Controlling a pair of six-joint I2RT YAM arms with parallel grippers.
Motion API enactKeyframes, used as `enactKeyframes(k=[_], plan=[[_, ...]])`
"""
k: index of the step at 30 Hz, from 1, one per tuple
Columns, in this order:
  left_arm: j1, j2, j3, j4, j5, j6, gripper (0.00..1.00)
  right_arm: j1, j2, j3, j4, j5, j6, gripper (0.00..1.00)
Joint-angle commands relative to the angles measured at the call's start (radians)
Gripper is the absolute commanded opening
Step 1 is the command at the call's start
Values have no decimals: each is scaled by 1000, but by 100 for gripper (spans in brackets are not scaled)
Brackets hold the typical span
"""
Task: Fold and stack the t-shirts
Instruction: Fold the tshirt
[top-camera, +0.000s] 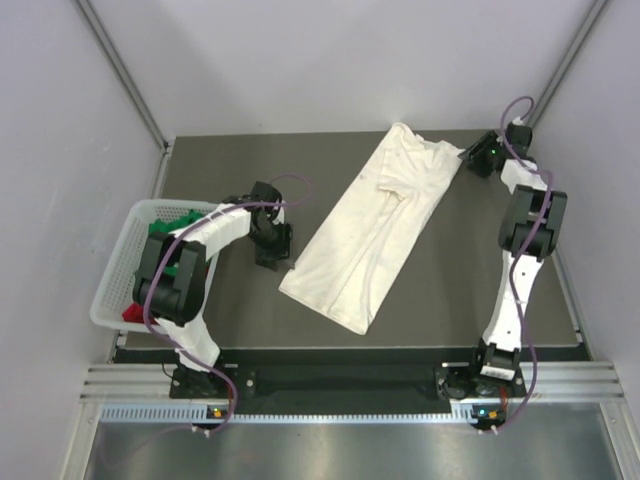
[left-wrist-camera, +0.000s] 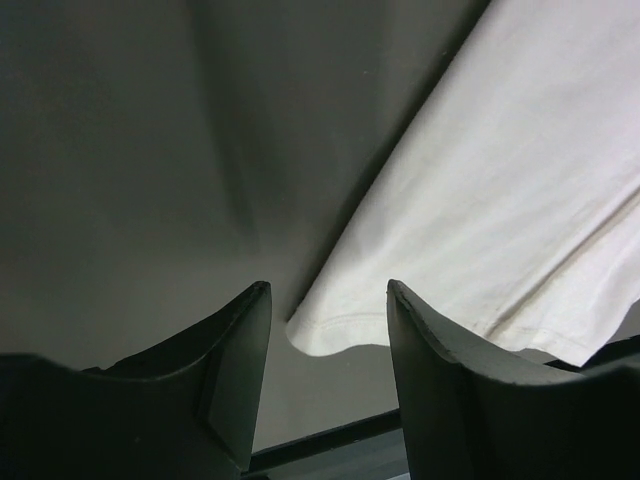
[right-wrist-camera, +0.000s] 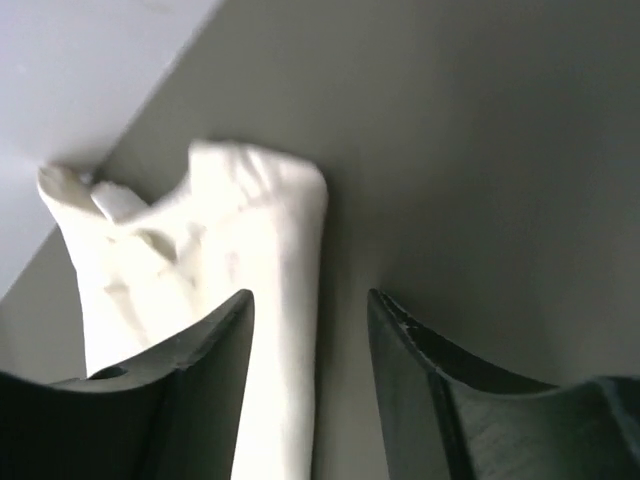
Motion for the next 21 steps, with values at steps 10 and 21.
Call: enactKeyframes(k=[10, 21], plan=[[-5, 108, 1, 13, -10, 35, 56, 144, -844, -824, -309, 173, 49, 58], [-40, 85, -81, 47, 1, -14, 29, 617, -1365, -1455, -259, 286, 368, 57]])
